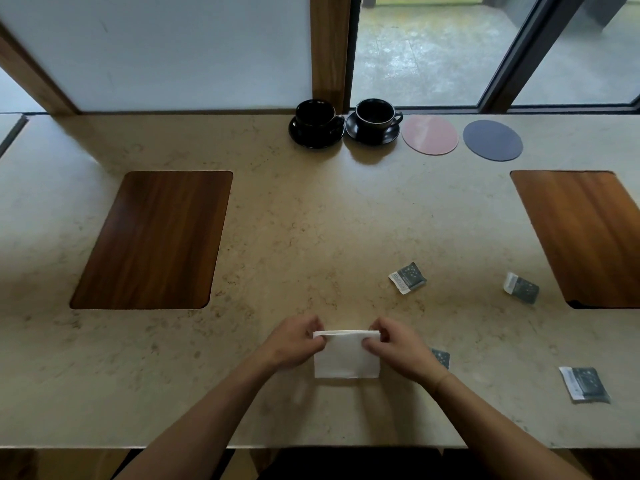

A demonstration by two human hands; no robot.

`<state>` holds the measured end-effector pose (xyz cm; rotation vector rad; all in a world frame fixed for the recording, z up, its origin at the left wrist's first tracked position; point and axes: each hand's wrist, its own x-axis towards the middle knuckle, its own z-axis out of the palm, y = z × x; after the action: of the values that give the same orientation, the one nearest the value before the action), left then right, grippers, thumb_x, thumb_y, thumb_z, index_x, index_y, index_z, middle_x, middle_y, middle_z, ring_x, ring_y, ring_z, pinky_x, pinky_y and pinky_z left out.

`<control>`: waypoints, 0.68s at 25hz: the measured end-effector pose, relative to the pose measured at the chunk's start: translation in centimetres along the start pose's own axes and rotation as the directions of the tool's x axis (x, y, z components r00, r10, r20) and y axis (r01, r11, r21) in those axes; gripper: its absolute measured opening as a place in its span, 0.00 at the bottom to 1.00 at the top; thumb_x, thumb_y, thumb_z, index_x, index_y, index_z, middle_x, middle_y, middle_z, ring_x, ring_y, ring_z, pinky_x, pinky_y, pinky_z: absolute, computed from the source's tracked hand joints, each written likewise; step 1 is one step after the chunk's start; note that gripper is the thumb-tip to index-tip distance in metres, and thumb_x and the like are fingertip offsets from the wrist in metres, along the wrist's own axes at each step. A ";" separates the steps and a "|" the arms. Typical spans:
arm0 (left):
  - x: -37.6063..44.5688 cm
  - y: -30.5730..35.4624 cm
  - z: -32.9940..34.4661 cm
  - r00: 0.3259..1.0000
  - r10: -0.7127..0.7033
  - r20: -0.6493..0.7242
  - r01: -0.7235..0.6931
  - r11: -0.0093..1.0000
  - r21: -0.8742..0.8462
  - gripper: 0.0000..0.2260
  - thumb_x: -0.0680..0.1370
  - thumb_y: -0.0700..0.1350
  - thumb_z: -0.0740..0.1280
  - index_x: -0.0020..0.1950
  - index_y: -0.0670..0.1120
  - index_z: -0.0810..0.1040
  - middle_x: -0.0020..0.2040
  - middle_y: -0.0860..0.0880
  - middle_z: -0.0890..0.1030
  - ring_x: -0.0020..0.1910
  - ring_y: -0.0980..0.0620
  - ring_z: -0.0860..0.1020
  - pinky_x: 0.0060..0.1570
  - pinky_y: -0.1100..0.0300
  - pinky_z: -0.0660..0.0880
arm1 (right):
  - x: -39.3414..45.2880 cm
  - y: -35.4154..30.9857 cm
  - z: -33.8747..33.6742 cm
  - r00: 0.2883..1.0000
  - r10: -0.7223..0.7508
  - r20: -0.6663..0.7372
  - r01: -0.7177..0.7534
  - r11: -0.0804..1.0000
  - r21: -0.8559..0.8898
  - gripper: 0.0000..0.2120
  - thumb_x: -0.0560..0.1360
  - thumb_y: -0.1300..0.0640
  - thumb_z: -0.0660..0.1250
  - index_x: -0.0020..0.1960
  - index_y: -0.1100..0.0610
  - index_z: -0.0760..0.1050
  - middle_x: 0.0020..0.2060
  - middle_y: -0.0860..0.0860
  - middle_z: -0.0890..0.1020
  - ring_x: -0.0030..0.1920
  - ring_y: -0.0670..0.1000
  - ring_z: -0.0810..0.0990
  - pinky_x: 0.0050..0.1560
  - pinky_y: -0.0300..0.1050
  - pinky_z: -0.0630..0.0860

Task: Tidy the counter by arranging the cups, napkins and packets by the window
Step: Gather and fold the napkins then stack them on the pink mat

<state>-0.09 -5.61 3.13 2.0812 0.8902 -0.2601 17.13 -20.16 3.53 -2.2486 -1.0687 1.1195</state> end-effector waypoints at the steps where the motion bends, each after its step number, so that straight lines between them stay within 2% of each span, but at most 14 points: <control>1: 0.2 0.4 -0.3 1.000 -0.016 0.012 0.017 0.998 -0.065 0.05 0.76 0.50 0.66 0.48 0.50 0.76 0.49 0.49 0.80 0.47 0.51 0.77 0.42 0.57 0.74 | 0.0 -0.1 -0.7 1.000 0.020 0.009 -0.021 0.995 0.102 0.06 0.74 0.51 0.68 0.46 0.53 0.74 0.42 0.48 0.79 0.43 0.49 0.77 0.42 0.45 0.75; 3: 0.7 1.5 -0.8 0.999 -0.038 0.018 0.040 0.985 -0.169 0.03 0.77 0.50 0.65 0.47 0.52 0.74 0.49 0.48 0.81 0.47 0.50 0.79 0.41 0.58 0.74 | 0.1 0.2 -2.2 0.998 0.054 0.015 -0.056 0.963 0.263 0.07 0.74 0.53 0.69 0.46 0.57 0.74 0.45 0.53 0.81 0.47 0.54 0.80 0.47 0.52 0.79; 6: 1.8 4.3 -1.0 0.998 -0.055 -0.041 0.041 0.958 -0.282 0.04 0.77 0.49 0.66 0.49 0.49 0.76 0.47 0.47 0.83 0.45 0.49 0.80 0.43 0.56 0.76 | 0.3 0.9 -5.1 0.998 0.063 0.030 -0.069 0.917 0.392 0.09 0.75 0.54 0.69 0.49 0.60 0.74 0.49 0.57 0.82 0.50 0.57 0.82 0.50 0.59 0.81; 7: 2.2 5.5 -1.1 0.995 -0.066 -0.070 0.041 0.951 -0.307 0.05 0.77 0.48 0.66 0.50 0.49 0.76 0.46 0.47 0.83 0.43 0.50 0.80 0.43 0.58 0.76 | 0.2 1.2 -6.3 0.998 0.062 0.033 -0.070 0.905 0.419 0.09 0.75 0.54 0.69 0.50 0.58 0.74 0.49 0.56 0.82 0.50 0.56 0.82 0.50 0.57 0.81; 9: 3.4 8.1 -1.0 0.989 -0.094 -0.114 0.046 0.928 -0.371 0.04 0.77 0.47 0.66 0.49 0.48 0.76 0.44 0.48 0.84 0.38 0.53 0.77 0.39 0.61 0.73 | 0.0 1.9 -8.8 0.998 0.056 0.041 -0.069 0.883 0.464 0.08 0.75 0.55 0.69 0.53 0.55 0.74 0.49 0.53 0.82 0.49 0.53 0.82 0.47 0.48 0.82; 12: 5.7 12.8 -0.5 0.985 -0.115 -0.127 0.046 0.889 -0.455 0.04 0.78 0.46 0.66 0.50 0.47 0.75 0.42 0.49 0.82 0.38 0.54 0.75 0.39 0.60 0.70 | -0.2 3.5 -13.3 0.999 0.029 0.036 -0.044 0.855 0.516 0.09 0.75 0.58 0.69 0.54 0.56 0.74 0.47 0.55 0.85 0.45 0.51 0.83 0.37 0.35 0.77; 14: 7.3 15.8 -0.1 0.985 -0.134 -0.111 0.058 0.854 -0.517 0.04 0.79 0.46 0.65 0.52 0.47 0.74 0.44 0.48 0.82 0.39 0.53 0.75 0.38 0.62 0.70 | 0.0 4.7 -16.4 0.999 0.032 0.002 -0.028 0.838 0.545 0.09 0.75 0.58 0.69 0.54 0.56 0.75 0.45 0.56 0.86 0.40 0.47 0.83 0.33 0.31 0.73; 17: 9.9 19.9 0.8 0.982 -0.153 -0.111 0.055 0.791 -0.609 0.05 0.78 0.45 0.66 0.53 0.48 0.75 0.43 0.48 0.82 0.39 0.53 0.75 0.35 0.65 0.70 | 1.2 6.7 -21.1 0.998 0.050 -0.049 -0.013 0.815 0.579 0.09 0.75 0.58 0.70 0.54 0.54 0.75 0.43 0.54 0.86 0.37 0.44 0.82 0.32 0.31 0.72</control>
<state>20.65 -9.17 10.39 1.4638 1.0228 0.1289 37.54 -23.82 11.21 -1.7953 -0.5532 1.1823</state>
